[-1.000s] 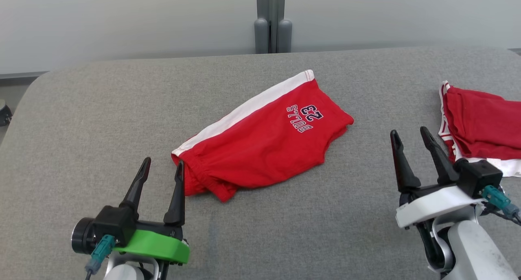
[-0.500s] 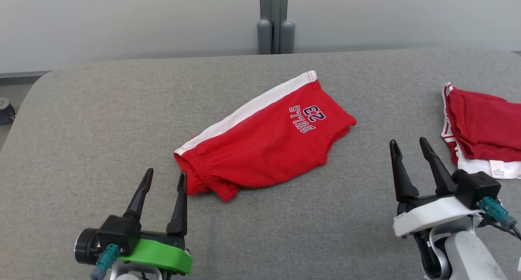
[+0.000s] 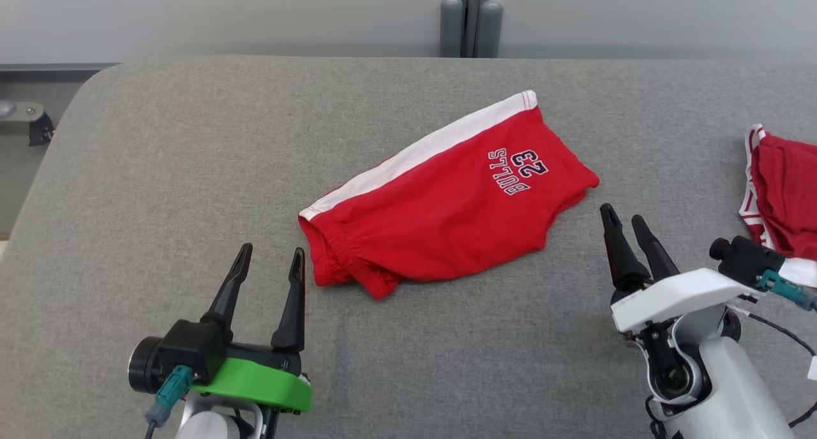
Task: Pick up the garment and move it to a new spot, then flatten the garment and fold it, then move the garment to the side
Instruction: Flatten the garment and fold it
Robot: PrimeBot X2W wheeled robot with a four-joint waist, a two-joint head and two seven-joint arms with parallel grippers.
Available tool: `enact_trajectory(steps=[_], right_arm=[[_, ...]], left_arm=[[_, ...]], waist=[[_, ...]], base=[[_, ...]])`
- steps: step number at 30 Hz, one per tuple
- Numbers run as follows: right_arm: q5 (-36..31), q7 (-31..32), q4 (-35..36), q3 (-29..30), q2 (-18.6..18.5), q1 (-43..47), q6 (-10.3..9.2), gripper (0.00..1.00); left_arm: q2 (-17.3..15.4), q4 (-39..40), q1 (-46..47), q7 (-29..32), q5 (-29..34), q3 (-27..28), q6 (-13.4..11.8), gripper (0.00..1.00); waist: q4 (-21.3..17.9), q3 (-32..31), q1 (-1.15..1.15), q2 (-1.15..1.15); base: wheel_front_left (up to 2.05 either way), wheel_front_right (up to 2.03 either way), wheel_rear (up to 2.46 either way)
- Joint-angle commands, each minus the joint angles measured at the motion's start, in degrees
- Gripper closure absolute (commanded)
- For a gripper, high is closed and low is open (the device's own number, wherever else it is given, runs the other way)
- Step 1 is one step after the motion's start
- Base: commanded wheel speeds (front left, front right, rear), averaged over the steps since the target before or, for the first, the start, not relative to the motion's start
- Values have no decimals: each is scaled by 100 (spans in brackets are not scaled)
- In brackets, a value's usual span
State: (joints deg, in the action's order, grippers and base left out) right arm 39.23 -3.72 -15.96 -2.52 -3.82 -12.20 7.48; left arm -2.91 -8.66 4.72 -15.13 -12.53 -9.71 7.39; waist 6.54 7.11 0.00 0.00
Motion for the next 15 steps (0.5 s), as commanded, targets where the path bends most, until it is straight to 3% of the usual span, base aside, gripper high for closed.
enact_trajectory(steps=[1,8,15], right_arm=[[210,167,-77,104,25,-113,2,0],[916,1058,-755,651,82,-609,2,0],[1228,1445,-1812,1053,76,-1148,2,0]], left_arm=[[-2,10,111,2,-35,-39,14,0],[-3,-26,206,2,-203,-219,14,0],[-2,-61,253,2,-338,-431,1,0]], waist=[[175,140,0,0],[559,329,0,0],[940,465,0,0]], base=[[0,0,0],[0,0,0],[0,0,0]])
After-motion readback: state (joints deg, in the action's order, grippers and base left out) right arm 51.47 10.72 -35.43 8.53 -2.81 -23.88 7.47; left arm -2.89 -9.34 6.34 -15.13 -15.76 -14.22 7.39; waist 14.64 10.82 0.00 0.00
